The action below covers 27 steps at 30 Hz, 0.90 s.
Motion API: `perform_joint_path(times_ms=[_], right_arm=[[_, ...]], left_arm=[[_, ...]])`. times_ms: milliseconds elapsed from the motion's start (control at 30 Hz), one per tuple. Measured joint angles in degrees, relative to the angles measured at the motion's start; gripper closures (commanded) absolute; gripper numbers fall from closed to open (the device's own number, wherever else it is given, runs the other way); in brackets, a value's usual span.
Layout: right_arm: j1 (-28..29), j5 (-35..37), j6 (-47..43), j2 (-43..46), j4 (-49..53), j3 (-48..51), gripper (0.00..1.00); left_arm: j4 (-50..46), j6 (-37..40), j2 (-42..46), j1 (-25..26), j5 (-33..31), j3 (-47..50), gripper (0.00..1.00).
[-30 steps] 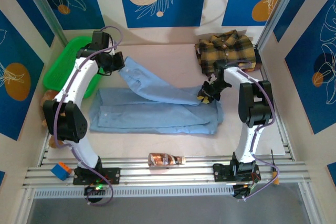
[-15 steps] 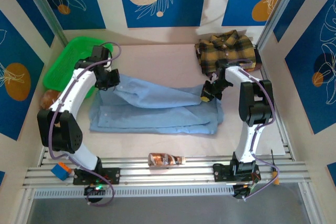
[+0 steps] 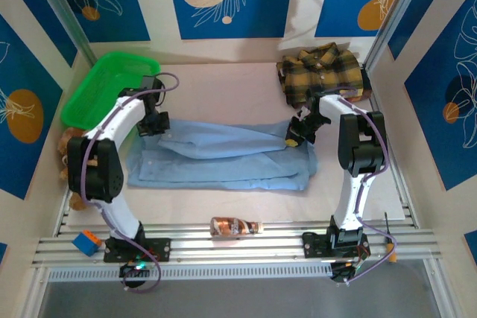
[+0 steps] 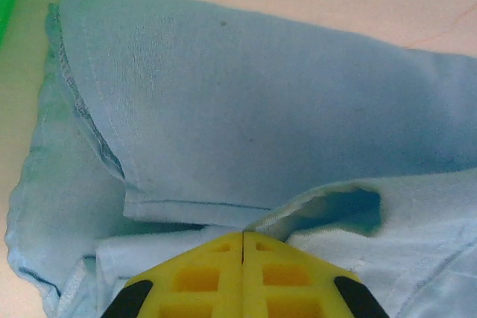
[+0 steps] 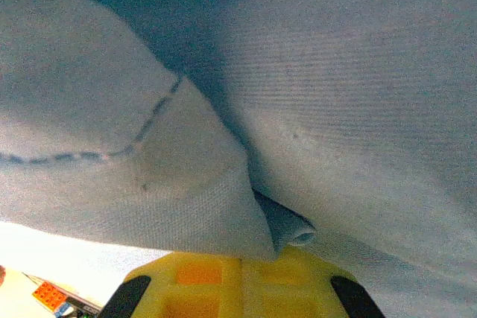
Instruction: Fold and stack the long sleeve shirts
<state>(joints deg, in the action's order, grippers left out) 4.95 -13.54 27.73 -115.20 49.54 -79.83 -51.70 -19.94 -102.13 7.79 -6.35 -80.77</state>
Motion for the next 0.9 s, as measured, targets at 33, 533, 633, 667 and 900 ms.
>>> perform_joint_path(times_ms=[33,533,633,667,900], right_arm=[[0.0,0.0,-0.2,0.0,0.0,0.0,0.99],[0.2,-2.0,-1.4,-0.9,1.2,-2.3,0.95],[0.5,-2.4,-1.7,-1.6,1.2,-2.7,0.92],[0.6,-2.4,-1.7,-1.7,1.3,-2.7,0.90],[0.6,-1.9,-2.1,-2.4,1.8,-2.7,0.73]], left_arm=[[0.0,0.4,-0.9,0.0,-0.4,-0.2,1.00],[-0.2,3.6,-8.2,-0.8,-6.9,-3.4,1.00],[-0.2,3.9,-8.2,-1.0,-7.5,-3.4,1.00],[-0.2,4.0,-8.2,-1.0,-7.6,-3.4,1.00],[0.0,4.0,-8.2,-1.8,-9.8,-1.9,1.00]])
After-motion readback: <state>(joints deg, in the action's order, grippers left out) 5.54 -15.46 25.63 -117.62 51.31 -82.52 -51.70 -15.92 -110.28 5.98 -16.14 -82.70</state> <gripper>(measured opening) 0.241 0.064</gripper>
